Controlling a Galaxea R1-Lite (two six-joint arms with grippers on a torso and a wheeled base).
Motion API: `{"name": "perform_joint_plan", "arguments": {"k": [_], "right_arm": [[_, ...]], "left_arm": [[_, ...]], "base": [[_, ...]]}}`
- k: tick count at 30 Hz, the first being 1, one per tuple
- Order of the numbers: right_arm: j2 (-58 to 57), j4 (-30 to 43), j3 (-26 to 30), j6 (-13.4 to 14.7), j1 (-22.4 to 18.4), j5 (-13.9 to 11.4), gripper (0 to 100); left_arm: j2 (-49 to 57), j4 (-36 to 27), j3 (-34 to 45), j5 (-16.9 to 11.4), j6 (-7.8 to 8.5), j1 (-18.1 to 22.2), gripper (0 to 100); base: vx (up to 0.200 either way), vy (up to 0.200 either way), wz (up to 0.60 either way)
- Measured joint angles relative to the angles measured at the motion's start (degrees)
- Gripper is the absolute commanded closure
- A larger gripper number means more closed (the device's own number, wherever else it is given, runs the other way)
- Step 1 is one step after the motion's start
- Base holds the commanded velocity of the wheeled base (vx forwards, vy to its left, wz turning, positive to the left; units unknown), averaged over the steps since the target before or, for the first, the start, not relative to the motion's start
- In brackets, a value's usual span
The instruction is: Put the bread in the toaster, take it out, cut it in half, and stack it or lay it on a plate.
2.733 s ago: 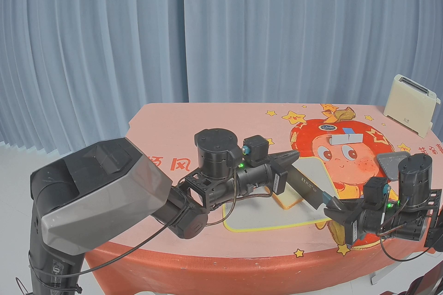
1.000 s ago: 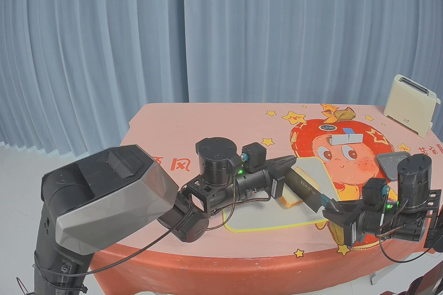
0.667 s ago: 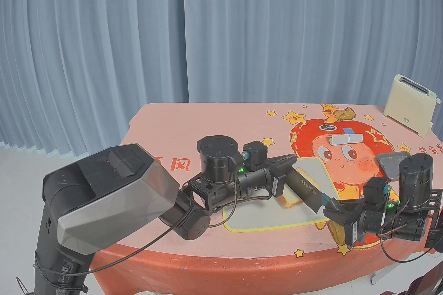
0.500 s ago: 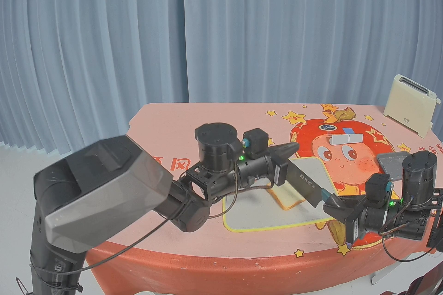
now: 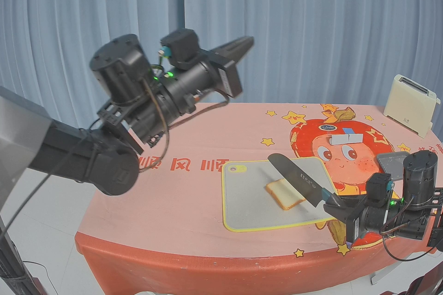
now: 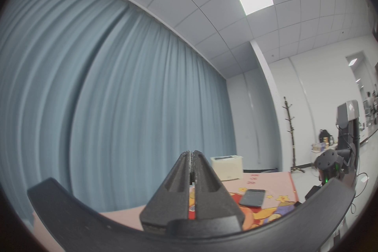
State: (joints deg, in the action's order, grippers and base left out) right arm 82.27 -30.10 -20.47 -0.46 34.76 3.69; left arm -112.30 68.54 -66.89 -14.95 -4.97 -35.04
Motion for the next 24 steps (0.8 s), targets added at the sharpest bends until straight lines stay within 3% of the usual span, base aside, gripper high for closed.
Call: {"name": "perform_joint_plan", "arguments": {"k": [6, 12, 14, 19, 24], "right_arm": [[-0.02, -1.93, -0.39, 0.09, 0.39, 0.10, 100], [0.52, -4.06, 0.24, 0.13, 0.79, 0.35, 100], [1.13, -5.21, 0.41, 0.13, 0.96, 0.62, 100], [2.36, -11.20, 1.27, 0.13, 1.35, 2.66, 100], [2.23, -12.07, 1.60, 0.11, 1.55, 3.44, 100]], "left_arm": [[5.49, 2.46, 4.96, 0.55, 0.07, 5.19, 100], [8.75, 6.66, 12.57, 0.30, -0.28, 5.90, 100], [9.50, 7.41, 14.49, -0.71, -0.49, 5.96, 100], [10.40, 8.35, 14.99, -6.47, -1.48, 6.66, 100], [10.48, 8.55, 16.42, -9.06, -1.62, 6.90, 100]], "base": [[0.000, 0.000, 0.00], [0.000, 0.000, 0.00], [0.000, 0.000, 0.00], [0.000, 0.000, 0.00], [0.000, 0.000, 0.00]]}}
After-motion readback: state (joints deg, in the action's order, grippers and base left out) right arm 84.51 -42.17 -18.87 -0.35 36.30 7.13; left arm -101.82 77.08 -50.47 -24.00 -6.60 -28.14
